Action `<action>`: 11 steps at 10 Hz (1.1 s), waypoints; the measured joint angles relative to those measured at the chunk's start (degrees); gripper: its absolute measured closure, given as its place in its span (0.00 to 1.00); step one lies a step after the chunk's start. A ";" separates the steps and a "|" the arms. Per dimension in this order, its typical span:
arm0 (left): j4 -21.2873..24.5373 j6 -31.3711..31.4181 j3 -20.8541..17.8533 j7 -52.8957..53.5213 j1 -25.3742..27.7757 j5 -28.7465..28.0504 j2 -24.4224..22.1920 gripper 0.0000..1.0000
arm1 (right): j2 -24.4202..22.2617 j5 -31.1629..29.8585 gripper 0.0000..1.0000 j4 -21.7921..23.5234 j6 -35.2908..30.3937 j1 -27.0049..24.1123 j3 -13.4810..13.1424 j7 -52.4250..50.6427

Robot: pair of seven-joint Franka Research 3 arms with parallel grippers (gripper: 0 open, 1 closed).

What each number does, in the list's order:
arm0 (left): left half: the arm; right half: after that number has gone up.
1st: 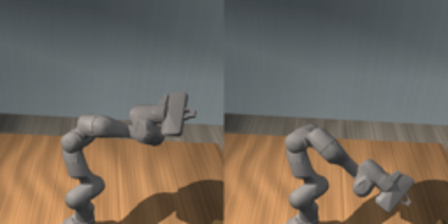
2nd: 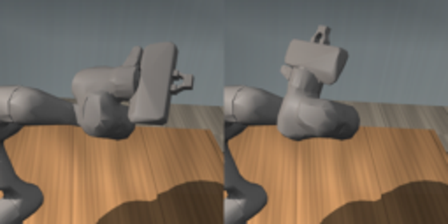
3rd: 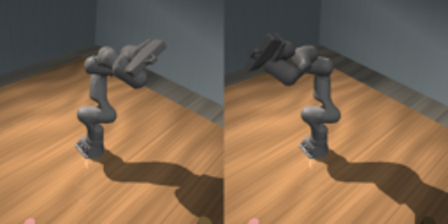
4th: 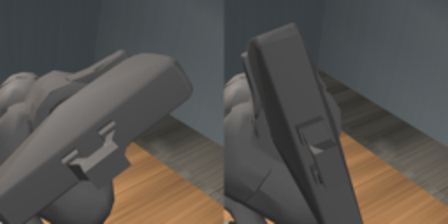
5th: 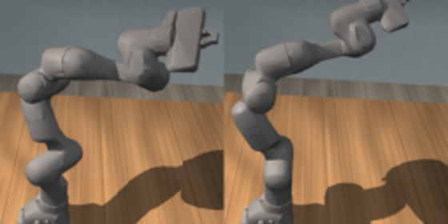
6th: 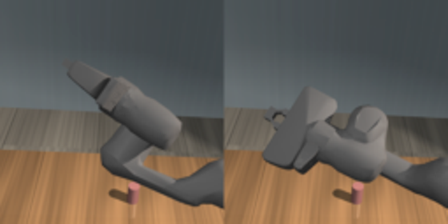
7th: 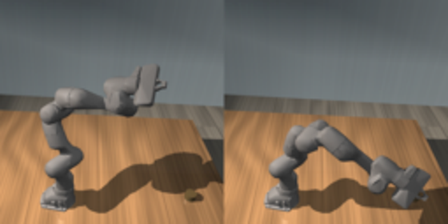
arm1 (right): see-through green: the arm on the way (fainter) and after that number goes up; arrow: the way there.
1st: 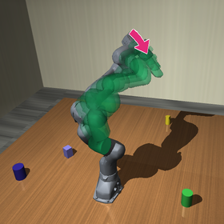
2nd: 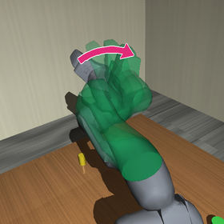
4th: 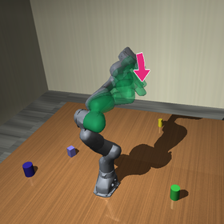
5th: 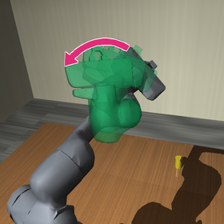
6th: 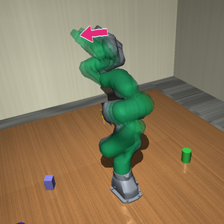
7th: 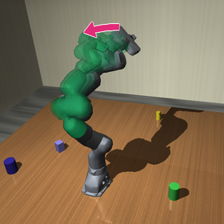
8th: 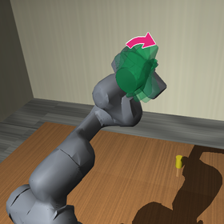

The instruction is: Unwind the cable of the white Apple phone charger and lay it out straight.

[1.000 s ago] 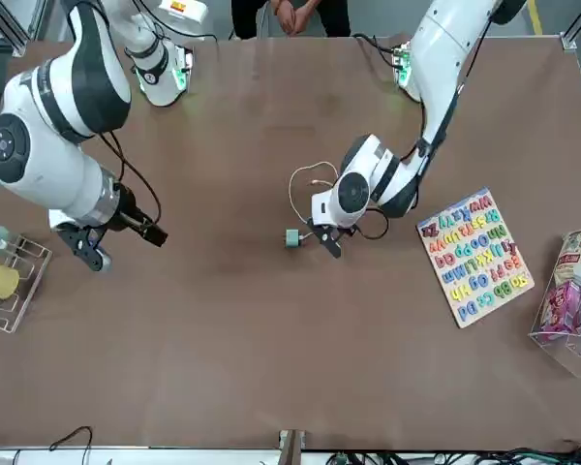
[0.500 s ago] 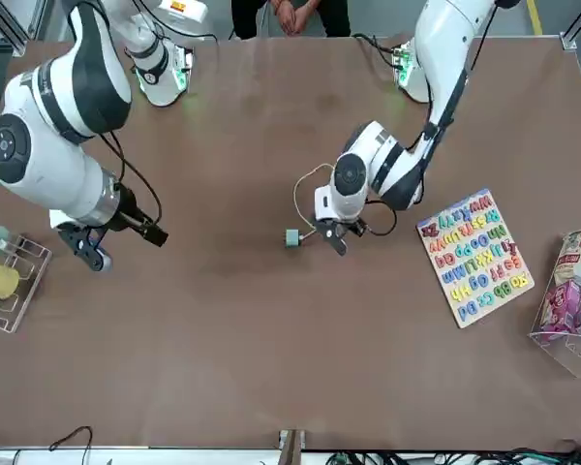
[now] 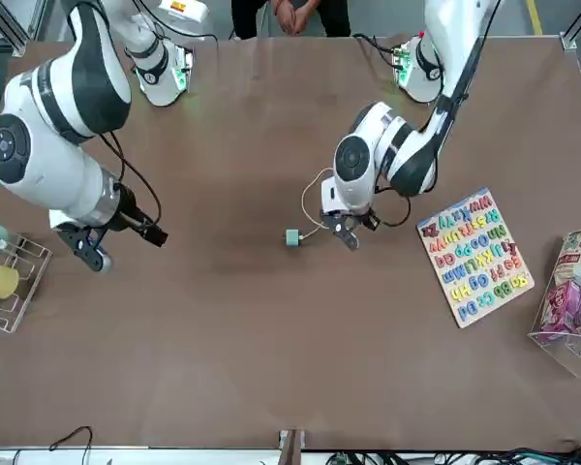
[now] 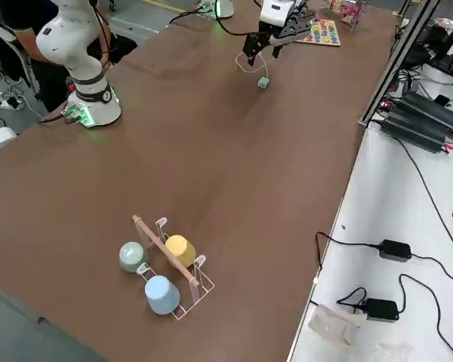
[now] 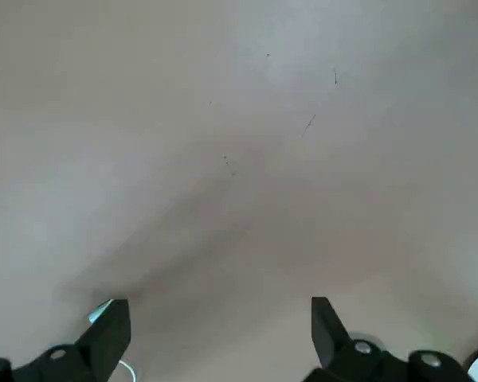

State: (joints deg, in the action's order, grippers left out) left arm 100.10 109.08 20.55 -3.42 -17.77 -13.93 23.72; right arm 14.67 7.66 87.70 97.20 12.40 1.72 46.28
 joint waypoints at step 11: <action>1.15 -12.89 16.49 -12.11 -0.51 17.45 -7.10 0.97 | 1.25 0.02 0.00 0.03 1.58 1.70 0.17 0.42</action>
State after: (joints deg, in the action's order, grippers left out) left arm 101.25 96.19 37.05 -15.53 -18.29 3.52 16.62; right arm 15.92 7.68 87.73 98.78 14.09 1.89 46.70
